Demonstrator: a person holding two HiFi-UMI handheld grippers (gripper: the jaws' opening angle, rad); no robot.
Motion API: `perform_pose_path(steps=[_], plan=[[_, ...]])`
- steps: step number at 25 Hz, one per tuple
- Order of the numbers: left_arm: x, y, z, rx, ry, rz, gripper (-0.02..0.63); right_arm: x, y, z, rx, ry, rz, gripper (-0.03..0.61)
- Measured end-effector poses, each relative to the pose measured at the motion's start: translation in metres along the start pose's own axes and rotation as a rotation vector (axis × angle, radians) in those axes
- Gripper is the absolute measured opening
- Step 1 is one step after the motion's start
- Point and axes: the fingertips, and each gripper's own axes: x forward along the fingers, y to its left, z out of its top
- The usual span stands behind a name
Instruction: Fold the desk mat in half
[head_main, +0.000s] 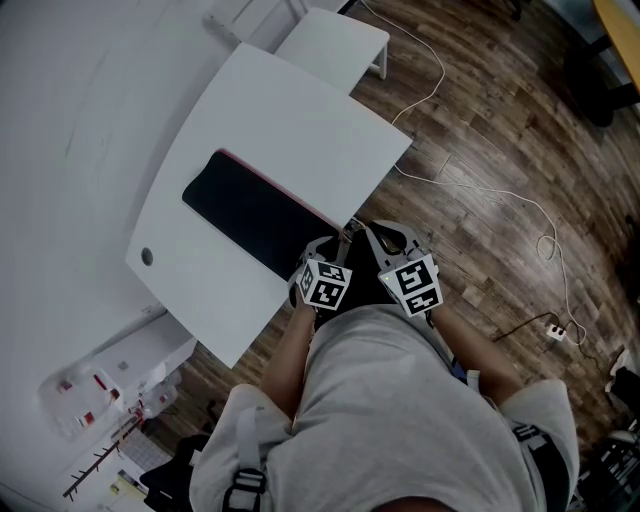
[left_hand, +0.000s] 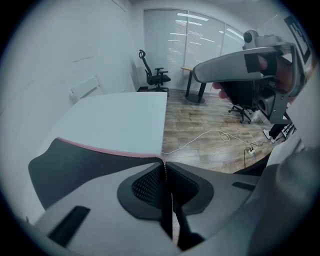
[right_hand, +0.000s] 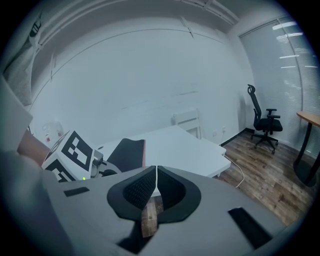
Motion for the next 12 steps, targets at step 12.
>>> perform_pose_path(steps=[12], plan=[[0.0011, -0.0009, 0.0075, 0.005, 0.0, -0.001, 0.043, -0.0019, -0.0083, 0.0031, -0.004, -0.01, -0.009, 0.041]])
